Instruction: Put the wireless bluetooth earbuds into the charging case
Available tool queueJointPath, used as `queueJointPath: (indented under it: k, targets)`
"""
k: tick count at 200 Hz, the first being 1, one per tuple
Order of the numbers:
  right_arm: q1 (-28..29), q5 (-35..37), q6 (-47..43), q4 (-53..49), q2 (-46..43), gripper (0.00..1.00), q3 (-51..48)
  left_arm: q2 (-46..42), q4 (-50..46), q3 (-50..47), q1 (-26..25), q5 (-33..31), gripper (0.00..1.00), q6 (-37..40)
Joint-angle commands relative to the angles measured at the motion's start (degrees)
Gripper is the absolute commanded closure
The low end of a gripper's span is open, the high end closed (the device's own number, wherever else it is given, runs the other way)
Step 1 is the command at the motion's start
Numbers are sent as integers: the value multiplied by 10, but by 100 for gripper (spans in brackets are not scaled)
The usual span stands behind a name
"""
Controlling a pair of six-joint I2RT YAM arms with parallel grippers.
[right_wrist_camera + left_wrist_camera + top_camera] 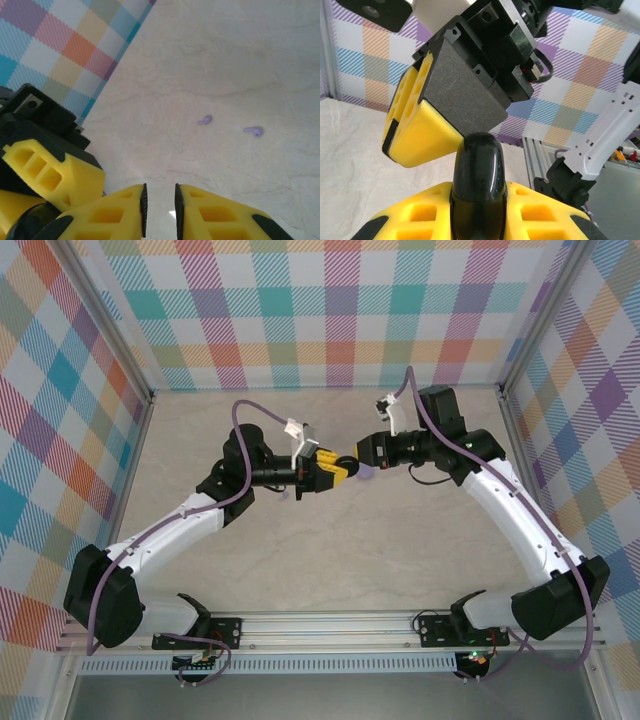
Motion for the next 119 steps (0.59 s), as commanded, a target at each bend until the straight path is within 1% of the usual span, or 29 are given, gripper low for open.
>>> queueJointPath:
  k: [1, 28, 46, 61, 84, 109, 119]
  targets:
    - [7, 71, -1, -37, -13, 74, 11, 7, -29, 15, -2, -80, 100, -13]
    - [7, 167, 3, -66, -22, 72, 15, 16, -62, 26, 3, -127, 100, -34]
    - [7, 204, 4, -78, -28, 72, 12, 25, -77, 32, 13, -158, 100, -56]
    - [7, 206, -1, -82, -30, 71, 9, 37, -98, 40, 25, -173, 99, -76]
    - [7, 193, 0, -78, -38, 71, -5, 63, -151, 62, 44, -214, 99, -98]
    - [7, 188, 1, -74, -48, 71, -23, 103, -208, 88, 71, -250, 95, -117]
    - [7, 187, 0, -76, -50, 70, -26, 124, -231, 103, 84, -254, 94, -131]
